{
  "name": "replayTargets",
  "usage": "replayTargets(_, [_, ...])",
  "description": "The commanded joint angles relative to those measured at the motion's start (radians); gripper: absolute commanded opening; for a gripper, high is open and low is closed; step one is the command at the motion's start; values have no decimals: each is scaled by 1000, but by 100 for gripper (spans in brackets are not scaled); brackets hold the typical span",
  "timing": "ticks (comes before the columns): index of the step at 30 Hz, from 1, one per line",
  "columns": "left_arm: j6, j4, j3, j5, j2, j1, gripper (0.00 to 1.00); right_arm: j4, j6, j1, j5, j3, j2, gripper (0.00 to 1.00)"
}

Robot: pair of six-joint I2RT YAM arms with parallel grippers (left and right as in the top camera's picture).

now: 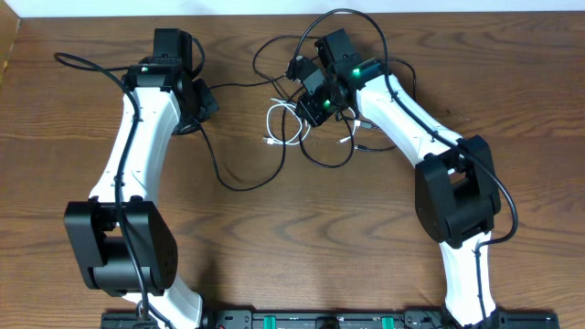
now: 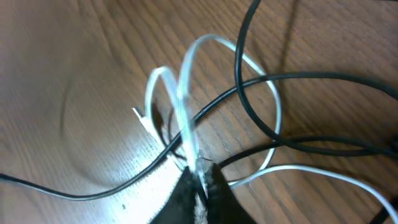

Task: Untangle cables

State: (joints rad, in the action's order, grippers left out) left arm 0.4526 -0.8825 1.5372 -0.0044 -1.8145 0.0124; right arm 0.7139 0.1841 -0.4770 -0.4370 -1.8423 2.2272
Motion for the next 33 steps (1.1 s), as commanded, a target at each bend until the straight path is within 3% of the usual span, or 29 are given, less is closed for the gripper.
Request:
replayTargets(1, [13,-3,11,0,-2,0,8,14,-50,-7,-34,-29,-11,1])
replayTargets(10, [13,-3,11,1,-2,0,8,272,-76,0,91,-378,-160,1])
replayTargets(16, [13,-3,11,1,-2,0,8,328,-146,39,155,-594,-259,1])
replayTargets(26, [13,-3,11,1,-2,0,8,310,-146,86,230,-745,-365,1])
replayTargets(33, [13,-3,11,1,-2,0,8,362,-148,92,249,-754,-386,1])
